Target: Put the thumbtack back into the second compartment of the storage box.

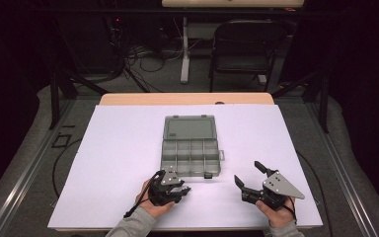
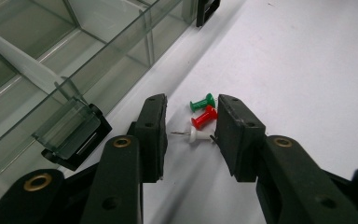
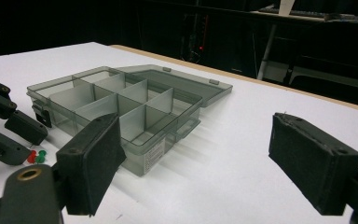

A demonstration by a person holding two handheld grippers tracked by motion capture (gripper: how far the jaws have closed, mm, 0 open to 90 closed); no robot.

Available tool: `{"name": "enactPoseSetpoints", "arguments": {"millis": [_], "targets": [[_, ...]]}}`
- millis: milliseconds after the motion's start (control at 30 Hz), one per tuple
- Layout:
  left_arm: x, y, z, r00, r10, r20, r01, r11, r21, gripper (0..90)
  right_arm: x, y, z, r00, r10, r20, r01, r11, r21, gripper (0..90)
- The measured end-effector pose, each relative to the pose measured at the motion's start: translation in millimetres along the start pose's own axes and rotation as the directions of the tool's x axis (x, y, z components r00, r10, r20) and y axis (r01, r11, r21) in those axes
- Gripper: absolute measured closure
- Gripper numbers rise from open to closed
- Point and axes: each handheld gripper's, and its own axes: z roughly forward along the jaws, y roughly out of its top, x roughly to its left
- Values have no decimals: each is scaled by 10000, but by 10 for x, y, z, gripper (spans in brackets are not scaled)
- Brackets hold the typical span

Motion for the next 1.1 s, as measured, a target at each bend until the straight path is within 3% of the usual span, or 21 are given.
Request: {"name": "enactPoseSetpoints", "arguments": {"millis": [200,833,1100], "targets": [[-12,-6,0,10000,28,8,-28,10000,-24,681,3,0,4,10000,-38,-10,38,10000,40,166],[3,-10,-51,9999,-121,92,123,9999,-114,688,-2,-1,5,10000,-52,2,51,10000,74,166],[16,15,-232,9987,-494,161,500,9977,-463,688,-1,-2,7,10000,-36,-4,36,9999,109,166]]}}
